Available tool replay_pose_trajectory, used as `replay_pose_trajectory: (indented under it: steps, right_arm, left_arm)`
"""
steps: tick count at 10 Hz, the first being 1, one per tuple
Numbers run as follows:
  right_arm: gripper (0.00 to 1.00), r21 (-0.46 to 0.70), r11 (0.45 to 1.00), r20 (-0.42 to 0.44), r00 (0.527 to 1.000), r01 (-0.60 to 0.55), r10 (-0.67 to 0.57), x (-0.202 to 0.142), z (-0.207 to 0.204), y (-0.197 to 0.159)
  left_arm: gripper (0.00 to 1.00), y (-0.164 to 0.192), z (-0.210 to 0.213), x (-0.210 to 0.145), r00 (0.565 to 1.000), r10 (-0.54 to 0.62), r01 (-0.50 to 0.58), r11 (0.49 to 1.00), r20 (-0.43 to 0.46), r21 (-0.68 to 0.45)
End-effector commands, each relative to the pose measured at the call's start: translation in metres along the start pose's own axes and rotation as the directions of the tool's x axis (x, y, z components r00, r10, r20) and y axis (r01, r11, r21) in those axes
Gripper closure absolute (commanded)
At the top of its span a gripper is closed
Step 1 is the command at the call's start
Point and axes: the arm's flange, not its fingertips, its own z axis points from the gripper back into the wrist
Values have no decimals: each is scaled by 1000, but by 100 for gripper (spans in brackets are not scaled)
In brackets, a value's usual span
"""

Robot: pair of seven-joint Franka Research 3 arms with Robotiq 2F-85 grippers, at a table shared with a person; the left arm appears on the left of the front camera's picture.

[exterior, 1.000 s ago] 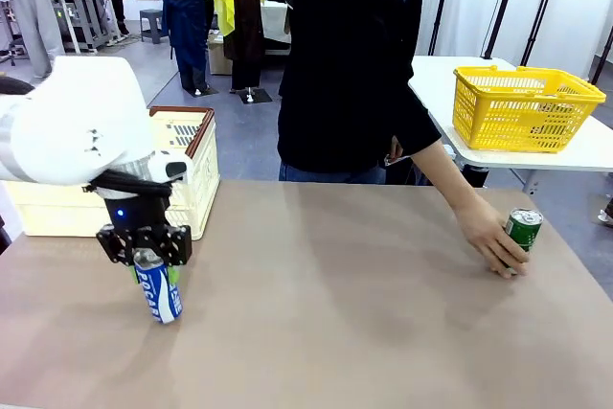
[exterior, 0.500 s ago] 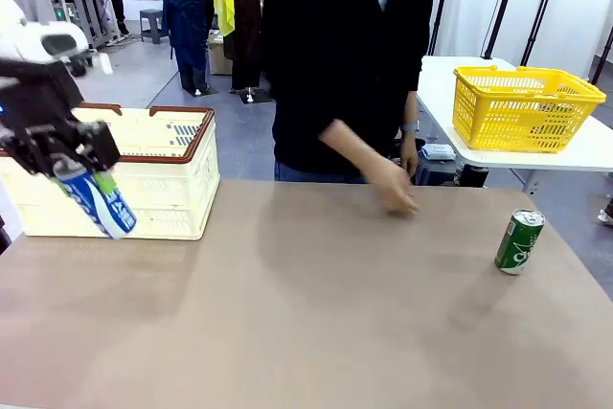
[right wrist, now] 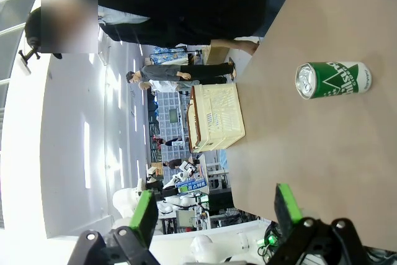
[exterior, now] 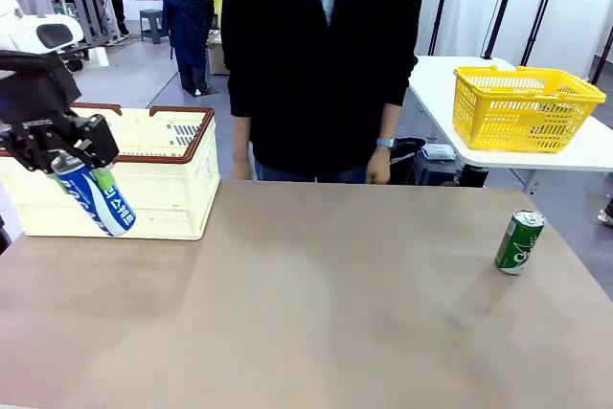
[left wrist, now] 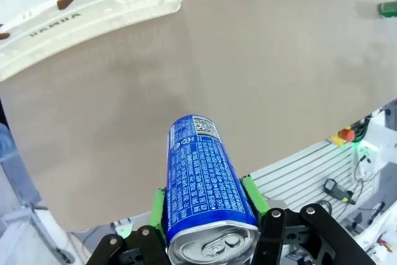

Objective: Place the drinks into the Shopping basket.
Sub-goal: Pick up one drink and place it into the Shopping basket.

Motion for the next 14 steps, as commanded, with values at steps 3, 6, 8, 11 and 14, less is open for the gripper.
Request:
replay_pose_trajectory:
  steps: [3,6,8,11,14]
  right_arm:
    - [0,7,1000,0,1000,4,-4,0,2,3]
    - [0,7,1000,0,1000,4,-4,0,2,3]
    - [0,7,1000,0,1000,4,-4,0,2,3]
    - [0,7,1000,0,1000,4,-4,0,2,3]
    - [0,7,1000,0,1000,4,-4,0,2,3]
  left_arm:
    - [100,23,42,77,992,121,-120,993,-45,20]
    - [100,52,79,165,989,141,-142,989,45,38]
    - [100,75,67,216,979,190,-194,980,80,47]
    - [100,98,3,263,984,172,-178,973,53,144]
    - [100,129,-89,282,983,154,-141,982,-96,127]
